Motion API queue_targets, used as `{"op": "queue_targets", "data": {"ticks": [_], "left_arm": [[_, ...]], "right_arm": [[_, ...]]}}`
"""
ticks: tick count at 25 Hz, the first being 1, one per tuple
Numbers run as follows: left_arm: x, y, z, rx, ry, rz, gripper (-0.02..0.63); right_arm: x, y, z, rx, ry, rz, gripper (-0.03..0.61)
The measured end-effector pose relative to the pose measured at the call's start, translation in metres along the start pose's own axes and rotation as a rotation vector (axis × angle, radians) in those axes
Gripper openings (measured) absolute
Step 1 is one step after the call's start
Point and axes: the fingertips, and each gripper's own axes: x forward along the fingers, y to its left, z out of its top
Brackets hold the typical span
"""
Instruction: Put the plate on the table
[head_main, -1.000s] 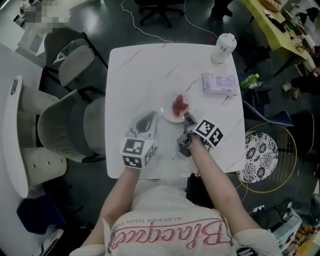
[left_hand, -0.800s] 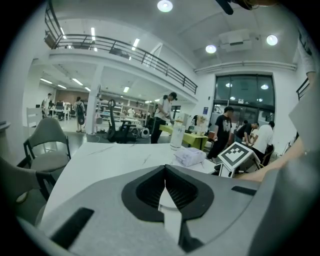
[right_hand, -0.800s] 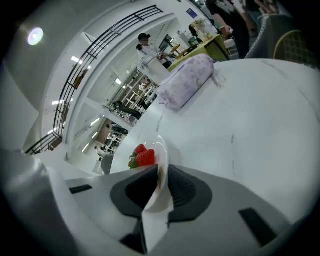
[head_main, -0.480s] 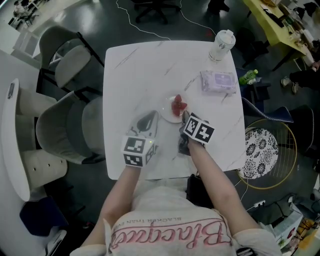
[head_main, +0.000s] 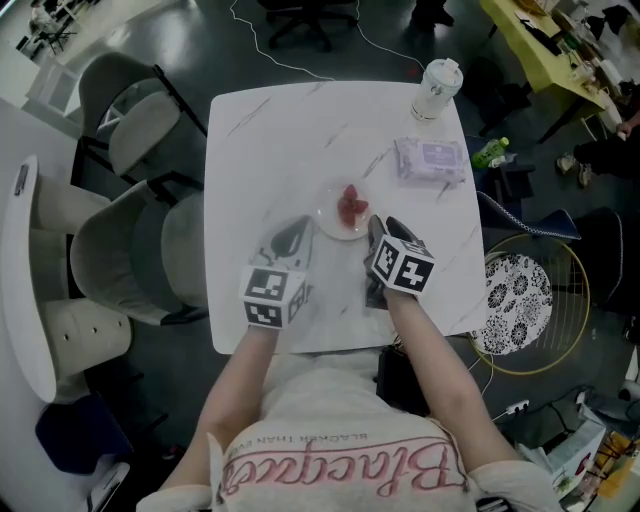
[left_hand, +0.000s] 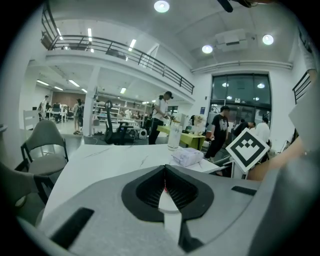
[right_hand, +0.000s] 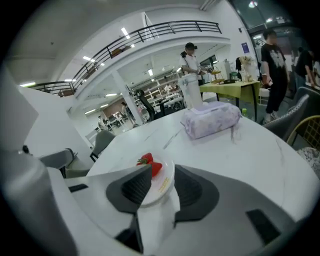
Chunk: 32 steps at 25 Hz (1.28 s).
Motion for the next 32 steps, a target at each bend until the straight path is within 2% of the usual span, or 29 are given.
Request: {"op": "queue_targets", "data": {"ticks": [5, 11, 14, 17, 22, 26, 32], "left_arm": [[-0.009, -0.009, 0.007, 0.025, -0.033, -0.03, 0.003], [-0.025, -0.025, 0.019, 0.08, -0.078, -0.067, 0.003], [-0.036, -0.034, 0.028, 0.074, -0.099, -0.097, 0.003], [-0.051, -0.045, 0.046, 0.075, -0.138, -0.124, 0.003], [-0.072, -0.069, 0.077, 0.177, -0.223, -0.153, 0.003], [-0.082, -0.085, 0.09, 0.216, -0.268, -0.182, 0.003], [-0.095, -0.095, 0.101, 0.233, -0.295, -0.192, 0.003]], "right_arm": [[-0.045, 0.025, 0.019, -0.083, -0.099, 0.118, 0.108], [-0.097, 0.056, 0.037, -0.162, -0.207, 0.241, 0.005], [-0.125, 0.073, 0.045, -0.229, -0.268, 0.289, 0.003], [-0.156, 0.09, 0.056, -0.316, -0.333, 0.311, 0.002], [-0.201, 0.118, 0.073, -0.397, -0.428, 0.334, 0.002], [-0.227, 0.133, 0.082, -0.435, -0.527, 0.327, 0.003], [-0.241, 0.143, 0.082, -0.476, -0.554, 0.303, 0.002]]}}
